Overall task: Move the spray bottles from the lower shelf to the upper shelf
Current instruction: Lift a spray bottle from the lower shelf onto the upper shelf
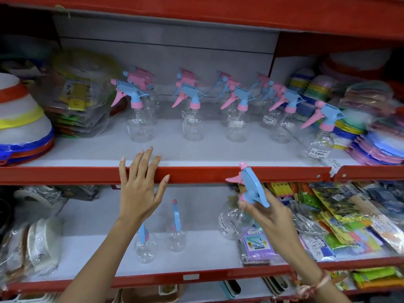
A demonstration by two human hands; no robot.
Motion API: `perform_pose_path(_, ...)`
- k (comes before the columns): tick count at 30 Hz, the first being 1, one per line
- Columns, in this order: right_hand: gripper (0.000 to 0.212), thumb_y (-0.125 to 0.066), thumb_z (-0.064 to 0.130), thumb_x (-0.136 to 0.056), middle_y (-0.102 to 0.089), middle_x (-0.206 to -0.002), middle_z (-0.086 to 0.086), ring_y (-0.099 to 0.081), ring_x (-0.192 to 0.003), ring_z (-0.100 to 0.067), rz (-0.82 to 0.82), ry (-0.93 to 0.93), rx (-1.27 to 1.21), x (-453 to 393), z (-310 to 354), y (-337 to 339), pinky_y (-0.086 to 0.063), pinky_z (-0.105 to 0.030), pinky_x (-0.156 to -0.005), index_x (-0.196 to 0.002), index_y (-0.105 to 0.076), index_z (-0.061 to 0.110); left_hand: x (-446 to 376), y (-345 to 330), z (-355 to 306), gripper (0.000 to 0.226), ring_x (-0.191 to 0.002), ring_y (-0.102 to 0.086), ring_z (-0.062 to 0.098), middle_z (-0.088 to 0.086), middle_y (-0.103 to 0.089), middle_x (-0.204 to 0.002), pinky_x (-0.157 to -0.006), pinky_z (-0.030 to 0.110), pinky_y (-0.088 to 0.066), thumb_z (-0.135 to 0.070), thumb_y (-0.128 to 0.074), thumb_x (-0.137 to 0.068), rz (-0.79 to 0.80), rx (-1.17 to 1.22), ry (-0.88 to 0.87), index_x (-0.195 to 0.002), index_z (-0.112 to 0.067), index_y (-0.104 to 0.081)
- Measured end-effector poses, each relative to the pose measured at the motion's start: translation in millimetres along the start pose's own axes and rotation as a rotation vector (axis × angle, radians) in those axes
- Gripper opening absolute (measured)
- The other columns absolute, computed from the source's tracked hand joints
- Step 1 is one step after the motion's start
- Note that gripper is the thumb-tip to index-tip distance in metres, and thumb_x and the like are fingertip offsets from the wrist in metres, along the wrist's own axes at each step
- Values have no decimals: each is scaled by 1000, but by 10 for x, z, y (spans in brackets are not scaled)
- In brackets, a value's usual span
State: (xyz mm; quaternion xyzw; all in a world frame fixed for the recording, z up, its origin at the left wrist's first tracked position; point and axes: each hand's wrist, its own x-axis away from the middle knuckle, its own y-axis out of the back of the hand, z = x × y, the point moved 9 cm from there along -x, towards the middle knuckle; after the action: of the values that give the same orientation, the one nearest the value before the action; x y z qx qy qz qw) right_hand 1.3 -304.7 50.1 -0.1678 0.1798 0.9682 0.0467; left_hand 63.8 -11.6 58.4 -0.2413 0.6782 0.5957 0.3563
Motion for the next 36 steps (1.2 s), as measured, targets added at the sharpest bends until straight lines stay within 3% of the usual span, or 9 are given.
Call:
perform_pose_path(5, 28, -71, 50, -79, -72, -89, -12, -68, -79, -34, -81, 123, -88, -225, 545, 225, -56, -47, -73, -100, -68, 31, 13, -15, 9, 54, -139, -40, 31, 12, -45, -153, -121, 55, -14, -44, -42, -97, 12, 4, -1, -140, -13, -51)
perform_pose_path(12, 26, -67, 31, -87, -74, -101, 3, -70, -95, -7, -195, 194, -74, -890, 827, 613, -56, -25, -87, -111, -65, 24, 3, -16, 16, 53, -136, -41, 30, 12, -49, -149, -119, 55, -18, -44, -40, -96, 12, 19, -5, -138, -13, -51)
perform_pose_path(18, 28, -67, 40, -86, -72, -94, 5, -69, -93, -15, -253, 139, 62, -1462, 501, 736, -55, -36, -81, -109, -64, 23, -3, -29, 19, 53, -136, -40, 29, 12, -50, -148, -120, 51, -13, -44, -38, -97, 35, 36, -4, -139, -14, -50)
perform_pose_path(24, 35, -66, 39, -88, -73, -92, -9, -68, -86, -26, -249, 122, 189, -1697, 309, 656, -49, -22, -65, -112, -63, 13, -5, -32, 25, 54, -137, -39, 29, 12, -49, -148, -121, 50, -12, -44, -38, -97, 48, 49, 3, -140, -15, -49)
perform_pose_path(27, 38, -66, 41, -88, -73, -90, -13, -67, -79, -32, -253, 123, 233, -1728, 312, 615, -50, -39, -69, -116, -61, 15, 1, -34, 29, 54, -137, -39, 29, 12, -49, -148, -121, 51, -12, -45, -38, -97, 55, 46, 6, -141, -15, -49)
perform_pose_path(30, 41, -67, 41, -87, -72, -88, -12, -62, -68, -20, -253, 111, 238, -1727, 283, 603, -47, -21, -61, -114, -60, 11, -6, -47, 25, 55, -137, -39, 29, 11, -49, -149, -121, 50, -11, -45, -38, -96, 62, 46, 7, -141, -16, -48)
perform_pose_path(31, 45, -68, 42, -85, -72, -95, -11, -64, -75, -18, -252, 109, 220, -1715, 264, 594, -47, -17, -65, -117, -58, 11, -8, -49, 23, 55, -138, -39, 29, 11, -49, -149, -121, 50, -11, -45, -39, -96, 63, 46, 8, -142, -16, -48)
perform_pose_path(34, 77, -80, 46, -71, -57, -124, -11, -53, -113, -24, -306, 108, 240, -1622, 188, 528, -45, -36, -93, -128, -45, 10, -5, -50, 31, 55, -138, -39, 28, 11, -49, -149, -121, 51, -11, -45, -38, -96, 63, 43, 14, -142, -16, -48)
perform_pose_path(36, 93, -85, 52, -58, -49, -123, -16, -44, -114, -31, -394, 90, 366, -1531, 135, 480, -41, -42, -95, -126, -42, 6, -10, -40, 29, 55, -137, -39, 29, 12, -50, -148, -121, 50, -11, -45, -37, -96, 54, 39, 15, -141, -16, -48)
